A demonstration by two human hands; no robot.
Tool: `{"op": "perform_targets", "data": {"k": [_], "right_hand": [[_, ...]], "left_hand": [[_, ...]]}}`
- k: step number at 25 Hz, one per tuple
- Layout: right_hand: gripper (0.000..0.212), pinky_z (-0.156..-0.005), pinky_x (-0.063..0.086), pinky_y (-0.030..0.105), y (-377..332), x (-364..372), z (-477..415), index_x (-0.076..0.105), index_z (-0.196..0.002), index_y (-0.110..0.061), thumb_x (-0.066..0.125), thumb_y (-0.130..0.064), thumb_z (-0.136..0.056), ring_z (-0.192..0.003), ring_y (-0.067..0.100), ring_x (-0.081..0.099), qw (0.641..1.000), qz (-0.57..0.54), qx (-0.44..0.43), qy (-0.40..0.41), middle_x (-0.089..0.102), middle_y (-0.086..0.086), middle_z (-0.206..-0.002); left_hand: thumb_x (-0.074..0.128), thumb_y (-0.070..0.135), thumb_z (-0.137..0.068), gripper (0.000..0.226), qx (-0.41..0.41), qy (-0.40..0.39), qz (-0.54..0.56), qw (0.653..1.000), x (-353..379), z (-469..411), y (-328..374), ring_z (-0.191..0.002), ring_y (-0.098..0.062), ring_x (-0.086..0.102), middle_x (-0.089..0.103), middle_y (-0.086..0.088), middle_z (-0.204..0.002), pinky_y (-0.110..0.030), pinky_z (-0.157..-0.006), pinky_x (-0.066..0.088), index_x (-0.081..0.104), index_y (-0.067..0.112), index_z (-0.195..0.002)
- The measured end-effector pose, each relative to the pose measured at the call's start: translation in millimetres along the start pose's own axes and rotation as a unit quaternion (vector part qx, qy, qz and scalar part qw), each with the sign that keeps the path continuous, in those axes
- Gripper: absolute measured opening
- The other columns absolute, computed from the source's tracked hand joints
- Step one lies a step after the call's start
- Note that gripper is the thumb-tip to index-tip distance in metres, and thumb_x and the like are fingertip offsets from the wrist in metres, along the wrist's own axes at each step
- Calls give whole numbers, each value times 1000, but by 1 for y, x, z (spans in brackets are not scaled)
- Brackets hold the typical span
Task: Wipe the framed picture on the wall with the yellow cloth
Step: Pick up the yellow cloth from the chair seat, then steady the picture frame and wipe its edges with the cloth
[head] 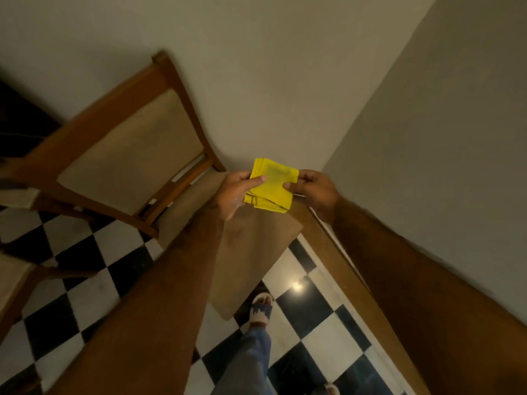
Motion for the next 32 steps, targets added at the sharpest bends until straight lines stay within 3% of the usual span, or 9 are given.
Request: {"op": "perform_targets", "data": {"k": [3, 5, 9, 12, 17, 20, 23, 29, 32], "right_hand": [[46, -105, 53, 42, -56, -32, 49, 61, -131, 7, 71, -1, -88, -113, 32, 68, 999, 4, -39, -19, 68, 23, -130], [45, -102, 54, 35, -84, -54, 80, 64, -130, 3, 74, -8, -87, -109, 24, 69, 998, 41, -51, -20, 71, 16, -124], [37, -76, 62, 24, -152, -102, 145, 68, -121, 0, 75, -7, -86, -89, 17, 73, 992, 41, -120, 26, 75, 10, -106], [38, -87, 61, 32, -211, -139, 200, 67, -122, 2, 76, -6, -85, -93, 21, 70, 981, 54, -173, 69, 73, 11, -106], [44, -74, 61, 25, -294, -184, 300, 65, -127, 5, 76, -7, -86, -89, 19, 69, 954, 92, -253, 131, 71, 14, -109], [43, -93, 58, 37, -337, -207, 367, 65, -128, 5, 75, -7, -87, -98, 23, 66, 934, 106, -292, 174, 69, 15, -110], [41, -85, 59, 34, -363, -227, 431, 67, -126, 4, 74, -7, -88, -96, 23, 65, 915, 116, -316, 223, 69, 15, -108], [42, -85, 62, 35, -412, -264, 557, 68, -125, 2, 77, -12, -87, -105, 28, 73, 857, 125, -380, 324, 73, 19, -120], [42, -84, 62, 34, -435, -272, 607, 68, -126, 2, 77, -13, -87, -108, 29, 74, 833, 122, -413, 347, 74, 18, -119]], "left_hand": [[62, 6, -96, 37, 78, -27, -28, 996, 48, 22, 71, -105, -35, 66, 66, -33, -125, -51, -97, 55, 61, -9, -130], [63, 5, -96, 37, 117, -34, -40, 992, 78, 36, 108, -96, -31, 70, 67, -30, -121, -44, -90, 59, 60, -10, -130], [67, 7, -94, 36, 184, -57, -57, 980, 144, 68, 177, -70, -7, 74, 75, -7, -96, -23, -65, 62, 64, -6, -127], [70, 9, -92, 29, 239, -94, -55, 965, 199, 97, 235, -70, -7, 74, 79, 6, -83, -23, -62, 61, 69, 0, -120], [73, 15, -90, 23, 316, -141, -63, 936, 279, 150, 322, -75, -7, 75, 80, 8, -83, -25, -63, 61, 73, 10, -113], [75, 15, -89, 26, 366, -156, -69, 915, 327, 193, 370, -79, -8, 76, 81, 6, -87, -26, -67, 62, 73, 8, -114], [78, 19, -86, 34, 403, -163, -73, 898, 370, 234, 402, -90, -17, 74, 78, -4, -102, -35, -84, 62, 73, 7, -117], [80, 24, -84, 27, 486, -195, -60, 850, 448, 327, 467, -93, -20, 74, 77, -3, -102, -48, -93, 61, 76, 14, -109], [83, 31, -80, 41, 515, -211, -55, 829, 477, 370, 497, -106, -28, 74, 78, -6, -111, -54, -94, 60, 74, 12, -116]]}}
Point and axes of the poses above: each hand's wrist, its own z-axis away from the middle knuckle, its own x-axis out of the palm, y = z × x, the point moved 7 cm from there along -z, towards the middle knuckle
